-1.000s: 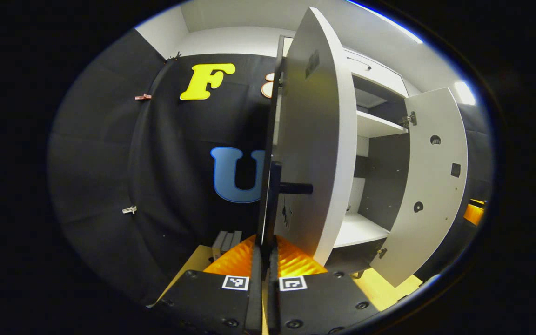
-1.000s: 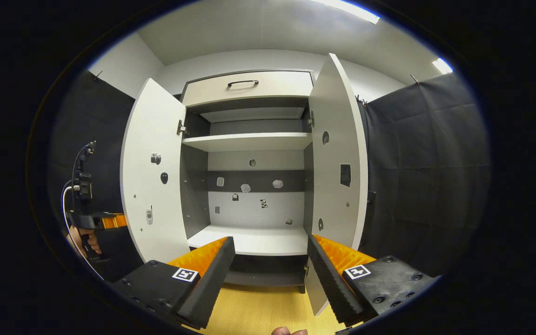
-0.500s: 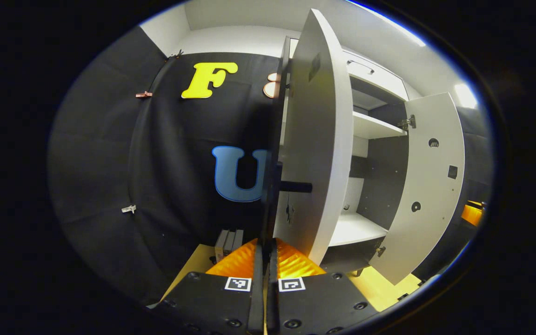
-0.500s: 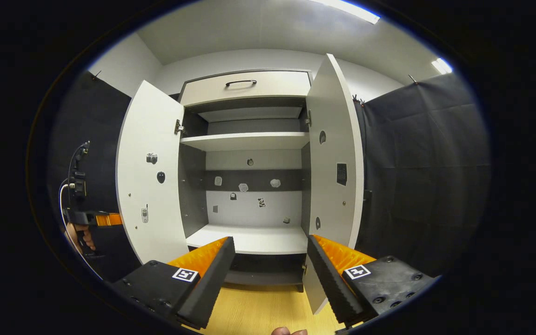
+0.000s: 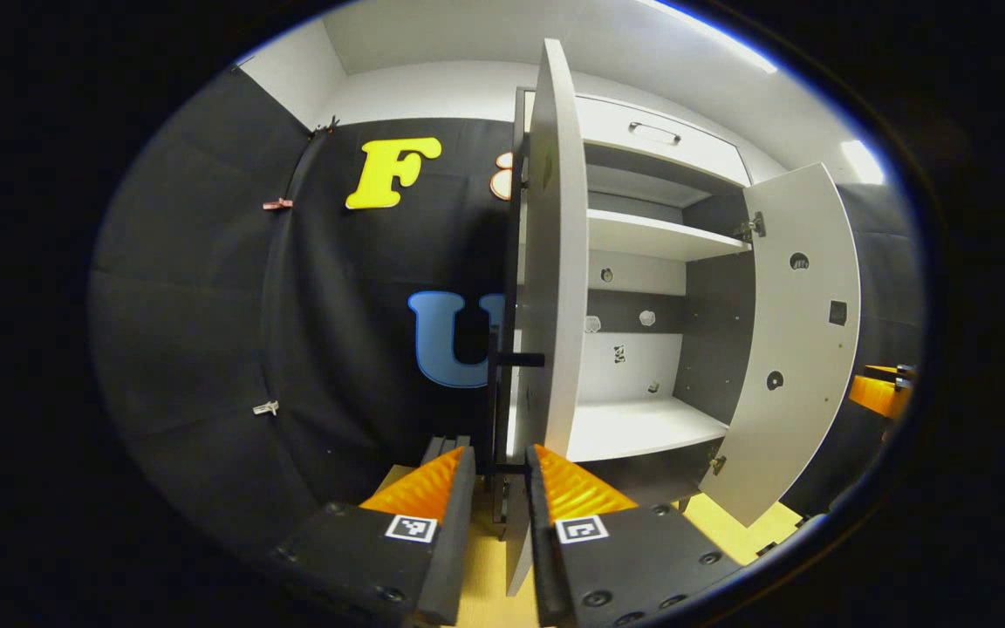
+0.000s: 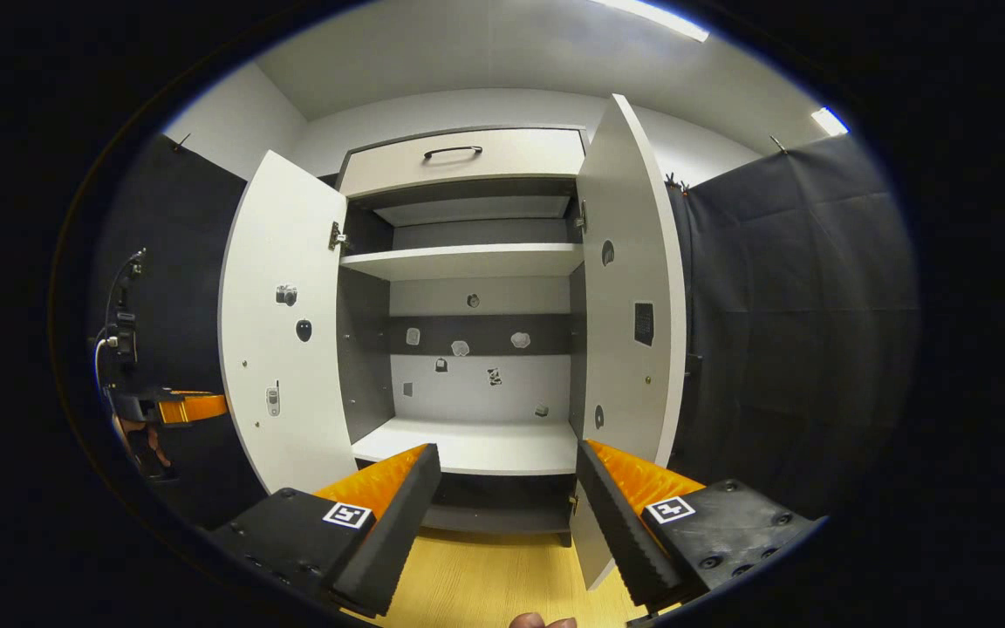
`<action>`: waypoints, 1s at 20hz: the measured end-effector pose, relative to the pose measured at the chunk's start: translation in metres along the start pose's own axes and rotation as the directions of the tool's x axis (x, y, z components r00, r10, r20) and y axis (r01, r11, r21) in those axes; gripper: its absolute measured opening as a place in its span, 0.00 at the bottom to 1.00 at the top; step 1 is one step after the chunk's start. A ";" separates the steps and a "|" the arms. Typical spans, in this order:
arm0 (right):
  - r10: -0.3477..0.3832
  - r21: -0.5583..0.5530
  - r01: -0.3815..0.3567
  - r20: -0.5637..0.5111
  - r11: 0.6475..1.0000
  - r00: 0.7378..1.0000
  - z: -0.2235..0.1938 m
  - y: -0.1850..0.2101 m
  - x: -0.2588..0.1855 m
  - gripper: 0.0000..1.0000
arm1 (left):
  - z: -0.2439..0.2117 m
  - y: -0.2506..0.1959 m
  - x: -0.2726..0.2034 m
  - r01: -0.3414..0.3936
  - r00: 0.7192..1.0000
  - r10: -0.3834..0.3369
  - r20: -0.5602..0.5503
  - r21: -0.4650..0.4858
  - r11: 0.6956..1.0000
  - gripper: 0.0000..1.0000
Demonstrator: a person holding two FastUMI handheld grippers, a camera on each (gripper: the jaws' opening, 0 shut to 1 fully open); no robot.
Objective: Open the right door of the double-door shoe cabinet with the right hand, and open the left door with the left hand.
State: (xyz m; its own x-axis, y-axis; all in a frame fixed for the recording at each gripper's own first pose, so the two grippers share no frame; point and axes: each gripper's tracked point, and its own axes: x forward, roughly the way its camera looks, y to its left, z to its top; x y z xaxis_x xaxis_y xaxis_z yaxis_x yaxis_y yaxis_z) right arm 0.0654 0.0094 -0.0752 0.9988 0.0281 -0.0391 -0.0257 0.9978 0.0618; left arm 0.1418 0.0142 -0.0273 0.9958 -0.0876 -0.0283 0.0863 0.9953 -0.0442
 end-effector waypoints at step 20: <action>-0.184 -0.035 0.184 0.027 0.982 0.983 0.014 -0.056 0.041 0.98 | 0.015 -0.074 -0.003 0.099 0.991 -0.096 0.093 -0.027 0.995 0.95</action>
State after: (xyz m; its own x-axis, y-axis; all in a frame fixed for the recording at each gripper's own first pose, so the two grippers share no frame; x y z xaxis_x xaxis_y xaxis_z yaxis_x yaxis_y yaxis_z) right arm 0.1085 -0.0467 -0.0659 0.9873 -0.1572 -0.0232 0.1576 0.9873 0.0190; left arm 0.1330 -0.0584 -0.0088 0.9815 -0.1787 0.0687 0.1836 0.9802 -0.0741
